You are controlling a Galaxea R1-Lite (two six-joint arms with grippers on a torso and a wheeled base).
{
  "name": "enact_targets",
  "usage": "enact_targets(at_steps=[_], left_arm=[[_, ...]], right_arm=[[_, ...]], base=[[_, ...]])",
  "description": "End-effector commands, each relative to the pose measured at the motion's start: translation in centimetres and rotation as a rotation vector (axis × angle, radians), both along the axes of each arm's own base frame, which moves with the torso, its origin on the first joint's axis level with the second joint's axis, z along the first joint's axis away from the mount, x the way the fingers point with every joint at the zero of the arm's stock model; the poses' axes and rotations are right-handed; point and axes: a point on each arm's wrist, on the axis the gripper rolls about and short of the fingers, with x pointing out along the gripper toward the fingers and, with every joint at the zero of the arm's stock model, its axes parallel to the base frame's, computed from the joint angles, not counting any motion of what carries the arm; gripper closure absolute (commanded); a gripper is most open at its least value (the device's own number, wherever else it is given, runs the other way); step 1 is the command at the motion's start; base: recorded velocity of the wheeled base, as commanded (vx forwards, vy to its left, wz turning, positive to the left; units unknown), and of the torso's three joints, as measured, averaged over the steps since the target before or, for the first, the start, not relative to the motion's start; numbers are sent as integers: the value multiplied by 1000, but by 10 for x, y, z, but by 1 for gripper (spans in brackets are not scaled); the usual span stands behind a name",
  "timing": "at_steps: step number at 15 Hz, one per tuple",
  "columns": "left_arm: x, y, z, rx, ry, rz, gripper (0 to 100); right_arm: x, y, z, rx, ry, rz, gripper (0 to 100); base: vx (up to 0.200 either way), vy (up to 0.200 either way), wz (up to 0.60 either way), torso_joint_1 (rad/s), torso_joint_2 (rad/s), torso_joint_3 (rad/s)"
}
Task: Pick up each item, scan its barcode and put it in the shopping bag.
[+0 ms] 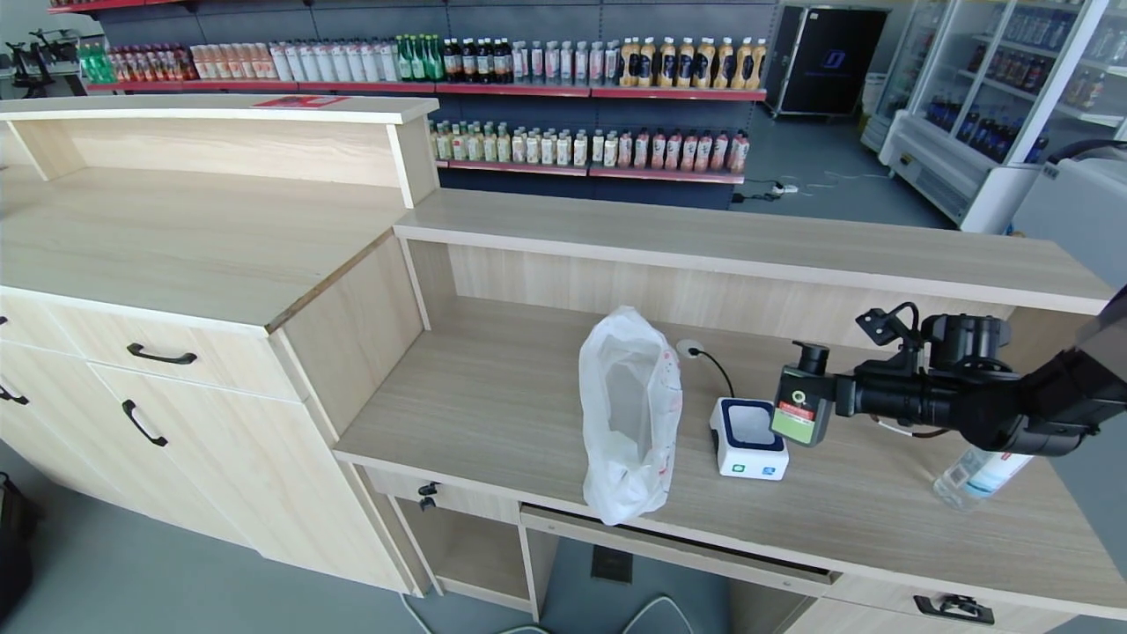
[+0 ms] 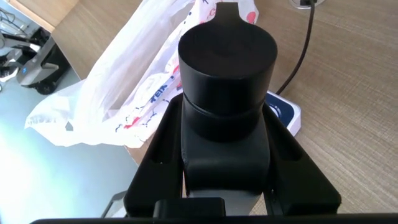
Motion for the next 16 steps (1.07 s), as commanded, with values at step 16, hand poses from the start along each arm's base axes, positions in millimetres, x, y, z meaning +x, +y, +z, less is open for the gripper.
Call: enact_targets(at_steps=[16], left_arm=[[0, 0, 0, 0, 0, 0, 0]], right_arm=[[-158, -31, 99, -529, -335, -419, 100]], base=[[0, 0, 0, 0, 0, 0]])
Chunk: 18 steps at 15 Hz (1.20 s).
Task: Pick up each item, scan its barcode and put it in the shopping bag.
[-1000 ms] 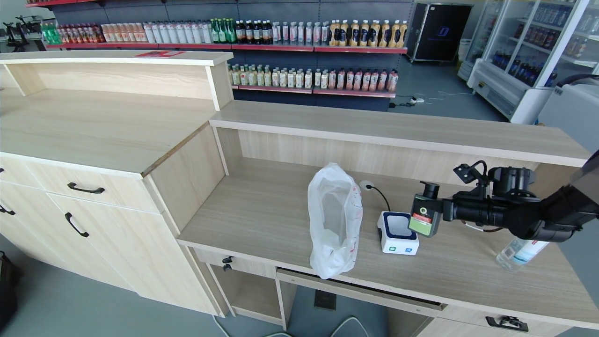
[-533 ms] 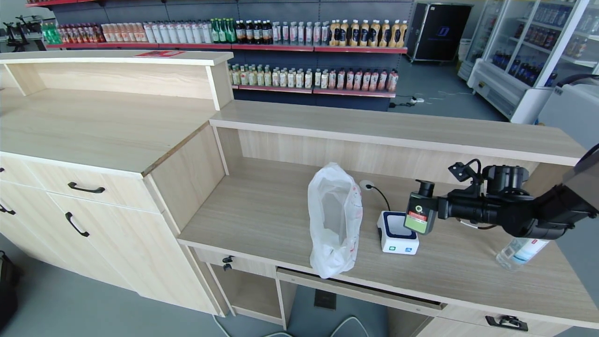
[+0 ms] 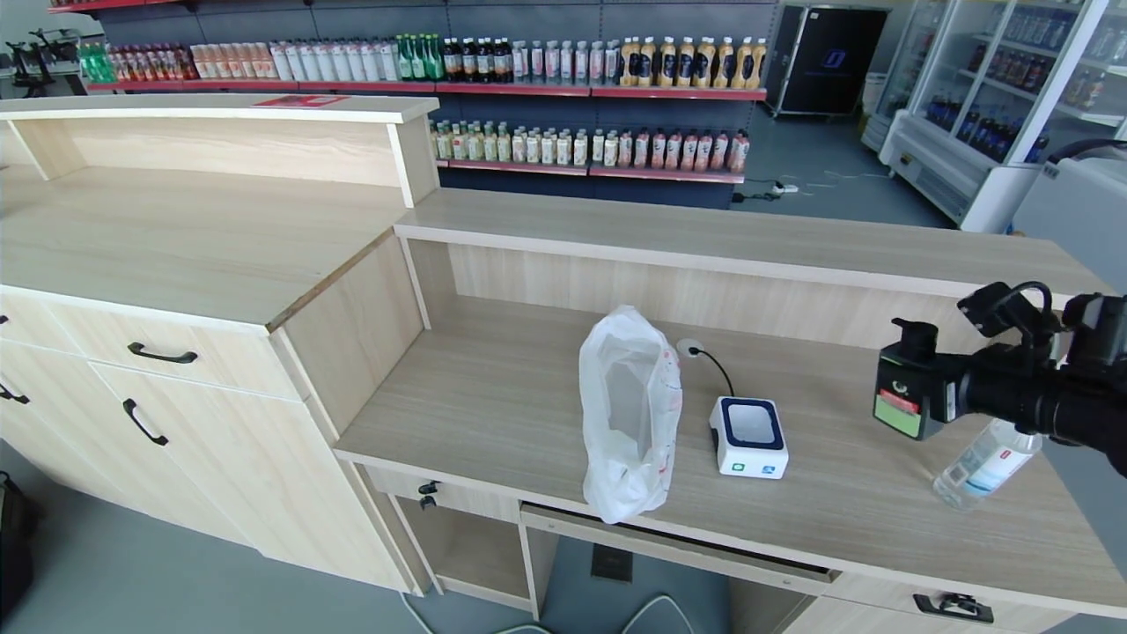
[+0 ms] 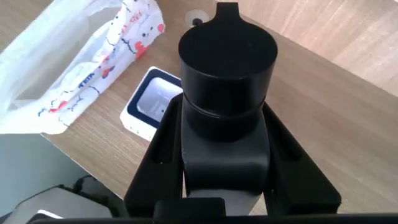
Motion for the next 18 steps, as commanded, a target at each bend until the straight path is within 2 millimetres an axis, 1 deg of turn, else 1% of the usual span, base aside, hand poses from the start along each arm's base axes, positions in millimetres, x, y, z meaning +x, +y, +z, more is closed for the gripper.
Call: enact_targets(at_steps=[1, 4, 6, 8, 9, 10, 11, 12, 13, 14, 15, 16, 17, 18], left_arm=[[0, 0, 0, 0, 0, 0, 0], [0, 0, 0, 0, 0, 0, 0], [0, 0, 0, 0, 0, 0, 0], [0, 0, 0, 0, 0, 0, 0], [0, 0, 0, 0, 0, 0, 0], [0, 0, 0, 0, 0, 0, 0], [0, 0, 0, 0, 0, 0, 0], [0, 0, 0, 0, 0, 0, 0], [0, 0, 0, 0, 0, 0, 0], [0, 0, 0, 0, 0, 0, 0], [0, 0, 0, 0, 0, 0, 0], [0, 0, 0, 0, 0, 0, 0], [0, 0, 0, 0, 0, 0, 0], [0, 0, 0, -1, 0, 0, 0]], right_arm=[[-56, -10, 30, -177, -118, -103, 100], [-56, -12, 40, -215, -187, -102, 100], [-52, -8, 45, -263, -257, -86, 100], [-36, -1, 46, -270, -300, -61, 100], [-22, 5, 46, -271, -328, -60, 100], [-12, 10, 45, -260, -337, -64, 100], [7, 22, 44, -228, -351, -71, 100], [20, 35, 39, -162, -329, -43, 100], [34, 46, 25, -87, -280, -15, 100], [49, 56, 10, -38, -236, 10, 100], [57, 59, 0, -25, -213, 19, 100], [73, 64, -18, -19, -187, 34, 100], [83, 67, -32, -15, -163, 39, 100], [87, 68, -43, 24, -124, 34, 100]], base=[[0, 0, 0, 0, 0, 0], [0, 0, 0, 0, 0, 0], [0, 0, 600, 0, 2, 5], [0, 0, 600, -2, 0, 5], [0, 0, 600, 2, 2, -7], [0, 0, 600, 17, 12, -7], [0, 0, 600, -2, 2, 2], [0, 0, 600, -2, -2, 2], [0, 0, 600, -2, 2, 7], [0, 0, 0, 0, 0, 0], [0, 0, 0, 0, 0, 0], [0, 0, 0, 0, 0, 0], [0, 0, 0, 0, 0, 0], [0, 0, 0, 0, 0, 0]])
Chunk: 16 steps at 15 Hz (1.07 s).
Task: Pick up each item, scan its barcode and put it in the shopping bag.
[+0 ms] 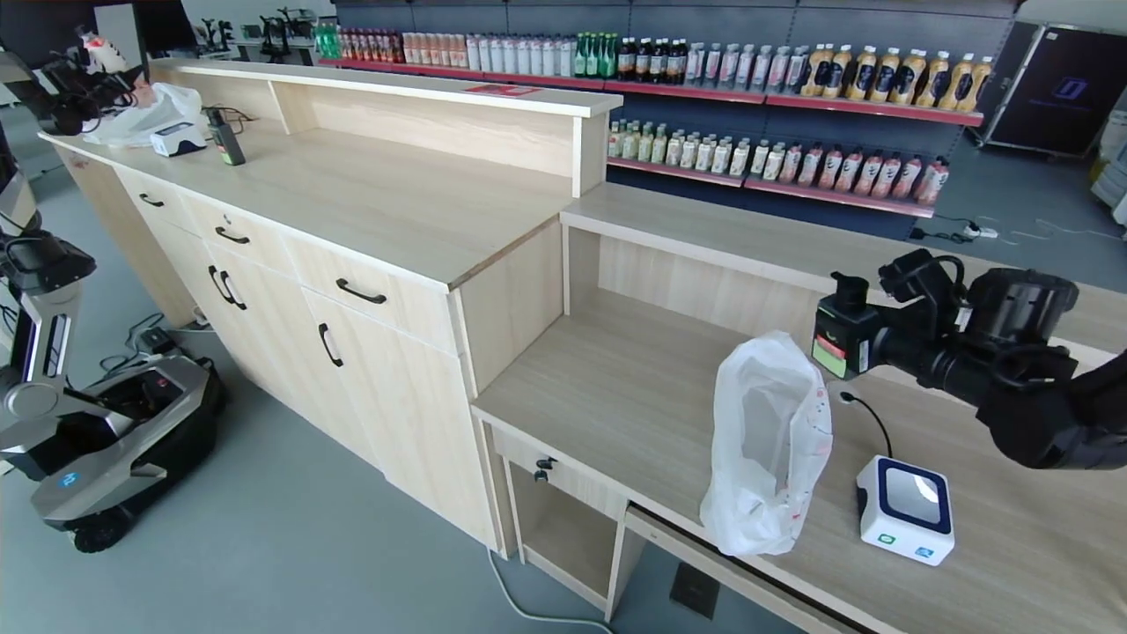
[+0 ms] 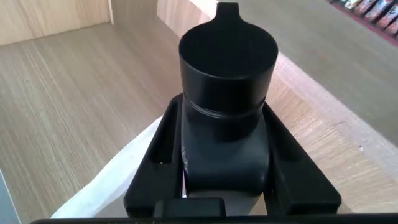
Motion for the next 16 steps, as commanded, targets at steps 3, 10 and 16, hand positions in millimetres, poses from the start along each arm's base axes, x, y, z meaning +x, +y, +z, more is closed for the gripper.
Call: enact_targets(at_steps=[3, 10, 16], left_arm=[[0, 0, 0, 0, 0, -1, 0], [0, 0, 0, 0, 0, -1, 0], [0, 0, 0, 0, 0, -1, 0]], right_arm=[[36, 11, -67, 93, 158, 19, 100], [61, 15, -111, 60, 189, 32, 100], [83, 26, -128, 68, 161, 57, 100]], base=[[0, 0, 0, 0, 0, 0], [0, 0, 0, 0, 0, 0], [0, 0, 0, 0, 0, 0]])
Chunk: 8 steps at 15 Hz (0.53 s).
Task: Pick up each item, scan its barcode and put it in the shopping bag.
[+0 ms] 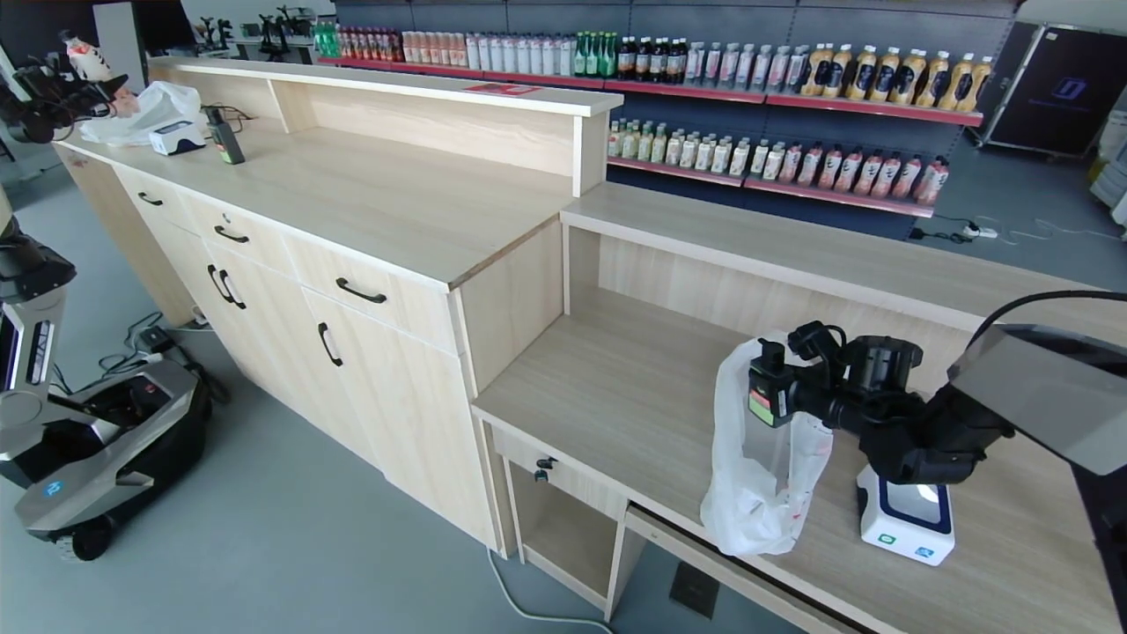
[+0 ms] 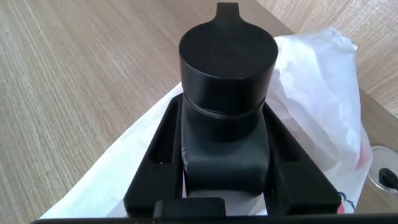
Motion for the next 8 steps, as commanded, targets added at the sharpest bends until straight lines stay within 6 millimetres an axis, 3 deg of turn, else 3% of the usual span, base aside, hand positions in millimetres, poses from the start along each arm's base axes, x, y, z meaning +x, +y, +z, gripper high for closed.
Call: enact_targets(at_steps=[1, 4, 8], left_arm=[[0, 0, 0, 1, 0, 0, 0], [0, 0, 0, -1, 2, 0, 0], [0, 0, 0, 1, 0, 0, 0]], right_arm=[[10, 10, -13, 1, -4, 23, 100], [19, 18, -22, -1, -9, 39, 100], [16, 20, -41, -11, 32, 40, 100]], base=[[0, 0, 0, 0, 0, 0], [0, 0, 0, 0, 0, 0], [0, 0, 0, 0, 0, 0]])
